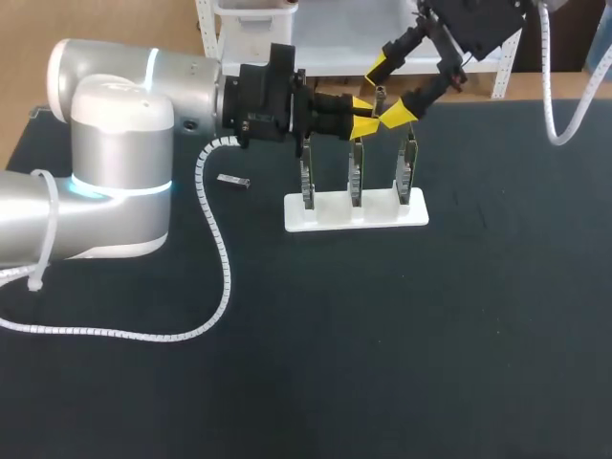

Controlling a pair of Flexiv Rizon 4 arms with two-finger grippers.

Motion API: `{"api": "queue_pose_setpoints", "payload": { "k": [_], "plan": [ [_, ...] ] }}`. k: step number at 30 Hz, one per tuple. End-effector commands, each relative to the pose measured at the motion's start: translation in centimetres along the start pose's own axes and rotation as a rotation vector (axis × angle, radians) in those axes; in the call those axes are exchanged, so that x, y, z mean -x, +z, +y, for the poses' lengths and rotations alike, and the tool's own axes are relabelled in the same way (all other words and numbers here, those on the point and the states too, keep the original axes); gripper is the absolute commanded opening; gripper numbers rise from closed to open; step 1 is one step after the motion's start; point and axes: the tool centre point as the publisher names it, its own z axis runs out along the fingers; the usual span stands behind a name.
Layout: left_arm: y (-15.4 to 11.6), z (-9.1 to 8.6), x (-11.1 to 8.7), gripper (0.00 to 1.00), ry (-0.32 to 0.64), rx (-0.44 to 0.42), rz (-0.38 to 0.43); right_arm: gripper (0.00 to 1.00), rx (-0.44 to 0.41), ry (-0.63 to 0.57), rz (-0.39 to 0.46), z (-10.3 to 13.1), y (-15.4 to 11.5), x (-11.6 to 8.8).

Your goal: Pick up the optical module with the left hand, and insert it into the network port with the right hand.

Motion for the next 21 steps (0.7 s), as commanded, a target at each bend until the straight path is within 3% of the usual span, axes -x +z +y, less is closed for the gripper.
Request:
{"api": "queue_pose_setpoints", "payload": {
  "k": [1, 10, 11, 12, 16, 17, 18, 21],
  "plan": [
    [0.02, 0.15, 0.01, 0.0, -0.001, -0.003, 0.002, 1.0, -0.001, 0.0, -0.001, 0.04, -0.01, -0.05],
    [0.02, 0.15, 0.01, 0.0, -0.001, -0.003, 0.002, 1.0, -0.001, 0.0, -0.001, 0.04, -0.01, -0.05],
    [0.02, 0.15, 0.01, 0.0, -0.001, -0.003, 0.002, 0.68, -0.001, 0.0, -0.001, 0.04, -0.01, -0.05],
    [0.02, 0.15, 0.01, 0.0, -0.001, -0.003, 0.002, 0.5, -0.001, 0.0, -0.001, 0.04, -0.01, -0.05],
    [0.02, 0.15, 0.01, 0.0, -0.001, -0.003, 0.002, 0.29, -0.001, 0.0, -0.001, 0.04, -0.01, -0.05],
    [0.02, 0.15, 0.01, 0.0, -0.001, -0.003, 0.002, 0.2, -0.001, 0.0, -0.001, 0.04, -0.01, -0.05],
    [0.02, 0.15, 0.01, 0.0, -0.001, -0.003, 0.002, 0.03, -0.001, 0.0, -0.001, 0.04, -0.01, -0.05],
    [0.02, 0.15, 0.01, 0.0, -0.001, -0.003, 0.002, 0.0, -0.001, 0.0, -0.001, 0.04, -0.01, -0.05]
  ]
}}
